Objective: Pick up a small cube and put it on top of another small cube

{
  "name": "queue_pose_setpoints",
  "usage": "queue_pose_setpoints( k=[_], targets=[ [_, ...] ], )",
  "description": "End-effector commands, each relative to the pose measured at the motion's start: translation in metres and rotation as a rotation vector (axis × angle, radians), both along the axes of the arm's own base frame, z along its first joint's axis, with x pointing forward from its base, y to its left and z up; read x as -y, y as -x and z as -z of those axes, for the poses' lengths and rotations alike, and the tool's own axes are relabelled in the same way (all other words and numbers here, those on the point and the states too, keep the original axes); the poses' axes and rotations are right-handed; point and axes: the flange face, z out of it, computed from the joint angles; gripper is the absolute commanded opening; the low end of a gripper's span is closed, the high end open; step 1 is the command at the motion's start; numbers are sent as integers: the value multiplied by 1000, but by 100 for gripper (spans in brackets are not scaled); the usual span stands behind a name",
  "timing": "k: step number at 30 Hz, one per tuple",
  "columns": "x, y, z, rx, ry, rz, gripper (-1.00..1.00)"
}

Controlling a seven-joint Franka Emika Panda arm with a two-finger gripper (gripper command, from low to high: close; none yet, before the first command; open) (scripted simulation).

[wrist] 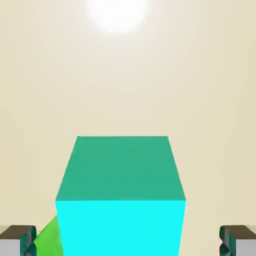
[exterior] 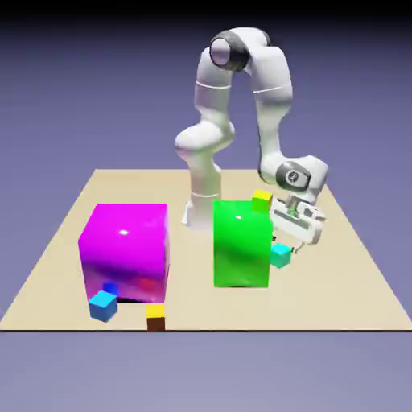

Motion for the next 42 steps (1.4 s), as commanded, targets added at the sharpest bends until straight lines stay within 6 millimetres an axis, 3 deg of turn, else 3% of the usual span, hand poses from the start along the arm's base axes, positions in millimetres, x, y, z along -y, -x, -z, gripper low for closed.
queue_pose_setpoints(
  k=[1,2,3,9,11,17,23,25,29,30,36,42],
  targets=[
    [2,0,4,-1,0,0,0],
    [2,0,4,-1,0,0,-100],
    [2,0,4,-1,0,0,-100],
    [-16,13,-57,0,0,0,-100],
    [-16,14,-61,-1,0,0,-100],
    [-25,-65,-114,182,-120,165,-100],
    [9,-169,-170,349,-190,436,-100],
    [28,-201,-190,408,-208,528,-100],
    [118,-282,-190,373,-155,860,-100],
    [136,-292,-184,348,-138,919,-100],
    [250,-335,-147,203,-45,1247,-100],
    [366,-349,-121,88,13,1542,-100]
  ],
)
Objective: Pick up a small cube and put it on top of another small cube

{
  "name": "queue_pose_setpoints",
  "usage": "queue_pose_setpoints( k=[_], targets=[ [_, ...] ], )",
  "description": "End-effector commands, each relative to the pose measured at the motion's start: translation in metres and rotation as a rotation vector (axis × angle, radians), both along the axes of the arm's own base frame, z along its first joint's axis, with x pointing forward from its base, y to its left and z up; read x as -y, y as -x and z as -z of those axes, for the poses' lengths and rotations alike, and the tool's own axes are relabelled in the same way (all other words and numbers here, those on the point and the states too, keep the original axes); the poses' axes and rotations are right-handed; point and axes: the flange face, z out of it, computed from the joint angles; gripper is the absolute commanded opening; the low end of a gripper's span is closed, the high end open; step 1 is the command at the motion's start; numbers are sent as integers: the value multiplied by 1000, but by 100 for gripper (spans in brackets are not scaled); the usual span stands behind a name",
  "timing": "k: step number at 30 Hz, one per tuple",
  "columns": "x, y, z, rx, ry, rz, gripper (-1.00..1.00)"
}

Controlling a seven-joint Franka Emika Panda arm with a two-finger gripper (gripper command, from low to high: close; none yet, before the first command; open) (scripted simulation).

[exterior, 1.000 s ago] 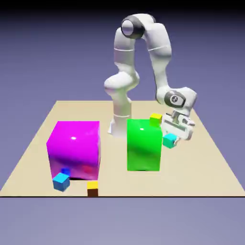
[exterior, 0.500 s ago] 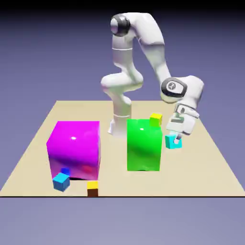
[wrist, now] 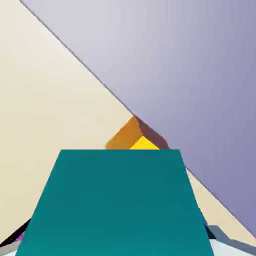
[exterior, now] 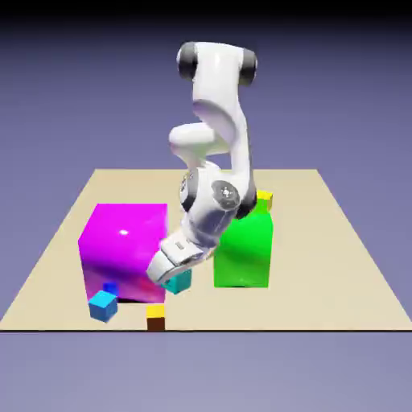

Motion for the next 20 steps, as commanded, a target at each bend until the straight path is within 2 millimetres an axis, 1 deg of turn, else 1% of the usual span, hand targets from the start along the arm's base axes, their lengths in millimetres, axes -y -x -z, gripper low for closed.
queue_pose_setpoints(
  k=[1,6,10,12,13,16,17,18,19,20],
  targets=[
    [19,0,3,-11,-5,44,-100],
    [107,3,6,-37,-37,250,-100],
    [170,10,-2,-22,-56,383,-100],
    [161,11,5,-36,-71,366,-100],
    [161,11,5,-36,-71,366,-100],
    [168,31,64,-36,-71,365,-100],
    [169,33,69,-36,-71,366,-100],
    [169,33,69,-36,-71,366,100],
    [169,33,69,-36,-71,366,100],
    [166,25,50,-36,-71,365,100]
  ],
)
